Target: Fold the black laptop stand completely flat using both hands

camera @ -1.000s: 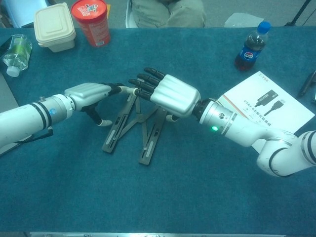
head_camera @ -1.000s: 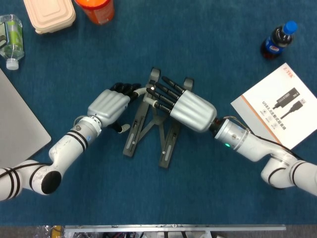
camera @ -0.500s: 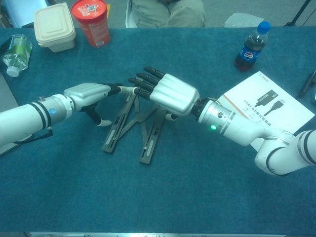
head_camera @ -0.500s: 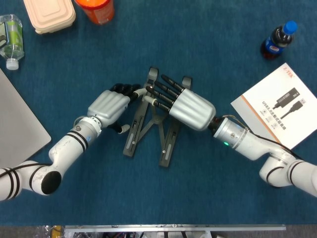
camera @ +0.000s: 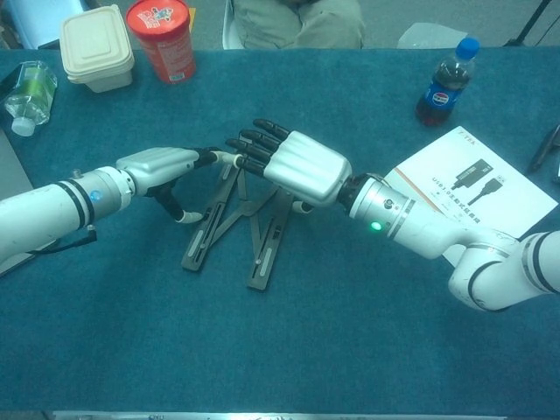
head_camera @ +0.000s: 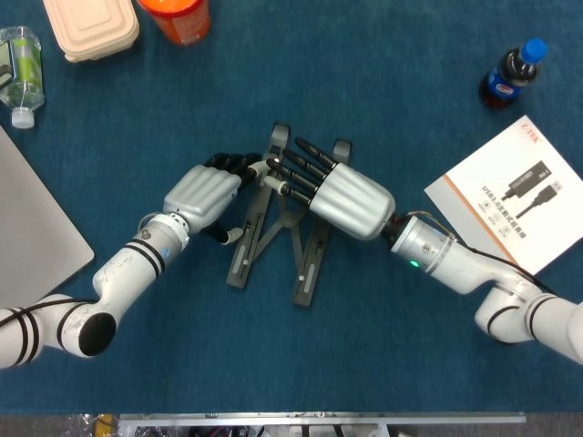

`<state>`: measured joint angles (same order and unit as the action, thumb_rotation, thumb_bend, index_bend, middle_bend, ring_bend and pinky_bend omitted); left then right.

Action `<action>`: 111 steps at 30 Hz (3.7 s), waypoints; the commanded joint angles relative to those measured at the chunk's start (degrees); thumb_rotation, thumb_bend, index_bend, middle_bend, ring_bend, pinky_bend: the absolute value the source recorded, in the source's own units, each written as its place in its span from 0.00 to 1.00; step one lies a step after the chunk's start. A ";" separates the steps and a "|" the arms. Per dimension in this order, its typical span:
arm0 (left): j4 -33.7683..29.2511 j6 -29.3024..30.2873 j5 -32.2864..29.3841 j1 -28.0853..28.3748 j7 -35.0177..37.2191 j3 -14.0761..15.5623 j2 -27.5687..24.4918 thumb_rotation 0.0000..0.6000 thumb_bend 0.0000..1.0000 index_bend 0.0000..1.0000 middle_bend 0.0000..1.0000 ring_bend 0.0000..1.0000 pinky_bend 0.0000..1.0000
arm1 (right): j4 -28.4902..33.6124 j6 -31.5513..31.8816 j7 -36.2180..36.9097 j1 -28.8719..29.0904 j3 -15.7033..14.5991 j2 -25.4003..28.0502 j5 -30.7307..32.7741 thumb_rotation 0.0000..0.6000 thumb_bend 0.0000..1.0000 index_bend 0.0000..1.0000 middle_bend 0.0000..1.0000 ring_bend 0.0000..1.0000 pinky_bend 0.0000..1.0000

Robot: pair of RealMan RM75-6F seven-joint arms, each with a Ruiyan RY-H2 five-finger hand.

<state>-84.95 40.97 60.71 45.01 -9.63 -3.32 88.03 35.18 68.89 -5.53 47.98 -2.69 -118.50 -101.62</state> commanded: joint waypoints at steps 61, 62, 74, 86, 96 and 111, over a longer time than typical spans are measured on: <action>-2.28 -0.15 4.59 -0.39 2.67 1.22 -4.24 1.00 0.27 0.00 0.00 0.00 0.00 | -3.35 2.73 6.95 1.97 0.25 -1.25 0.89 1.00 0.05 0.00 0.00 0.00 0.00; -2.60 0.26 4.51 -0.45 2.22 1.19 -4.78 1.00 0.27 0.00 0.00 0.00 0.00 | -2.02 2.35 7.71 2.11 0.46 -0.44 1.19 1.00 0.05 0.00 0.00 0.00 0.00; -9.61 5.04 4.71 -2.55 0.74 0.98 -11.99 1.00 0.27 0.00 0.00 0.00 0.00 | 26.98 -10.99 8.89 7.34 2.09 17.78 4.63 1.00 0.05 0.00 0.00 0.00 0.00; -15.76 13.47 9.15 -7.43 5.04 -0.18 -19.82 1.00 0.27 0.00 0.00 0.00 0.00 | 37.30 -24.27 13.09 13.61 1.34 27.41 5.53 1.00 0.03 0.00 0.00 0.00 0.00; -16.11 16.15 11.73 -10.02 7.76 -0.10 -21.93 1.00 0.27 0.00 0.00 0.00 0.00 | 35.08 -26.61 12.51 16.66 0.10 26.19 2.47 1.00 0.00 0.00 0.00 0.00 0.00; -15.15 16.40 12.15 -11.45 9.96 -0.76 -22.26 1.00 0.27 0.00 0.00 0.00 0.00 | 27.90 -30.83 14.33 22.47 -1.07 19.72 -0.22 1.00 0.00 0.00 0.00 0.00 0.00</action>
<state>-100.11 57.38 72.85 33.58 0.32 -4.08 65.76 63.53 38.41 8.39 70.02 -3.68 -98.29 -101.74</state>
